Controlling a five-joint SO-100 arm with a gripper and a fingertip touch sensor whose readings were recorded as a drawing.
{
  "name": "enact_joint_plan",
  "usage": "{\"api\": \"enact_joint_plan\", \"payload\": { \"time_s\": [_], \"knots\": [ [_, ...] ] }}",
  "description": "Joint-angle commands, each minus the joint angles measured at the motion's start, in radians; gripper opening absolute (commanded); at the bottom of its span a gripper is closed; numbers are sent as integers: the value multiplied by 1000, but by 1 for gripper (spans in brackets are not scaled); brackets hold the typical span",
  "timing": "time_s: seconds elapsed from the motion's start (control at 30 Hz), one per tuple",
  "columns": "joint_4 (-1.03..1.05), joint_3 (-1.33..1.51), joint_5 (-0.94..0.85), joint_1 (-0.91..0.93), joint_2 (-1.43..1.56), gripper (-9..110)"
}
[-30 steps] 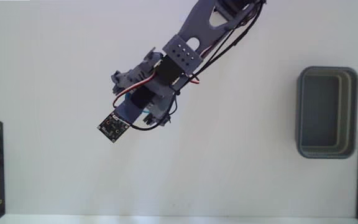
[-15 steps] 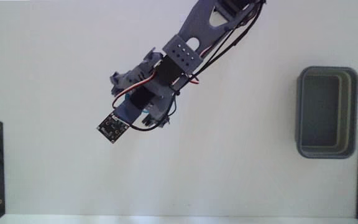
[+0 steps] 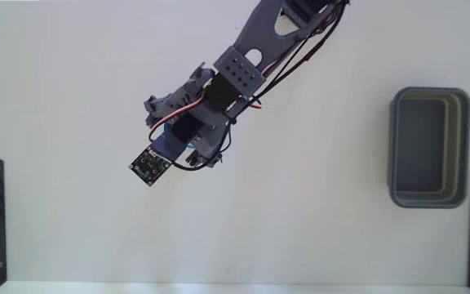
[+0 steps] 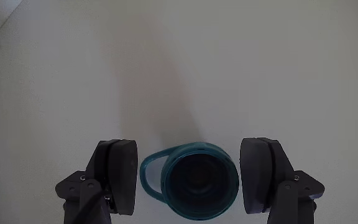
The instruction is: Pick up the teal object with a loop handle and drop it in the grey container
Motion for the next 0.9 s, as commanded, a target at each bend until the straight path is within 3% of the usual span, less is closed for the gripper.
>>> {"api": "enact_joint_plan", "payload": {
  "time_s": [0.0,0.87],
  "knots": [
    [-28,12,5,25,33,110],
    [-188,147,5,25,8,110]
  ]
}}
